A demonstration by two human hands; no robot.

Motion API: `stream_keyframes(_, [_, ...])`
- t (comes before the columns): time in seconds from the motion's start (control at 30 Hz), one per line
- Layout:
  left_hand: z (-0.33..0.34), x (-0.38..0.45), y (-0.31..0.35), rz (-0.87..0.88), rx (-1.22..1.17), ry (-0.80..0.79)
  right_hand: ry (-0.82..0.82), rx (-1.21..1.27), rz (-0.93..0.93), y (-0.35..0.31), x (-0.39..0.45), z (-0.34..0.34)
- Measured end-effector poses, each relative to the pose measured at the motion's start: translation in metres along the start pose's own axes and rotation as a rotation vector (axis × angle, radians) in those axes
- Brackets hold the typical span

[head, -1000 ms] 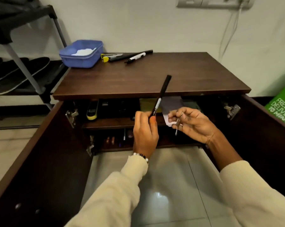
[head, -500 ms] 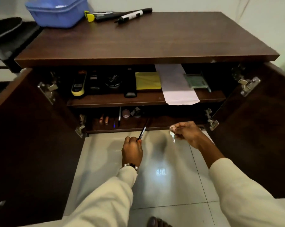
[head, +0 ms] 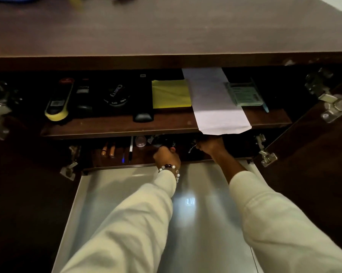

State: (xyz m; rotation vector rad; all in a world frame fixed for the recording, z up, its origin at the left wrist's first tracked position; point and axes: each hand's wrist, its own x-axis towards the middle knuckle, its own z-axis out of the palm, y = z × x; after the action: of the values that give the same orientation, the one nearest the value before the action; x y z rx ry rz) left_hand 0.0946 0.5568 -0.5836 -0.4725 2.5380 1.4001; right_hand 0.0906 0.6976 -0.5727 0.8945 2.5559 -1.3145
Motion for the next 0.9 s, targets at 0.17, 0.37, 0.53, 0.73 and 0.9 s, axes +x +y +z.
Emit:
stream_keyframes(0.17, [0.008, 0.013, 0.005, -0.060, -0.146, -0.086, -0.059, -0.385, -0.092, -0.008, 0.010, 0.004])
stream_keyframes(0.37, [0.002, 0.017, 0.007, -0.021, -0.058, -0.103, -0.094, -0.546, -0.159, -0.012, 0.007, 0.009])
stream_keyframes(0.53, [0.002, 0.016, 0.004, -0.021, -0.072, -0.102, -0.026, -0.501, -0.117, -0.013, -0.002, 0.012])
stream_keyframes(0.73, [-0.005, 0.005, -0.005, 0.030, -0.062, -0.048, 0.069, -0.101, -0.076, -0.006, -0.025, 0.004])
stream_keyframes(0.9, [-0.027, -0.013, -0.005, 0.082, -0.082, -0.033, 0.060, 0.134, -0.041, -0.012, -0.060, 0.006])
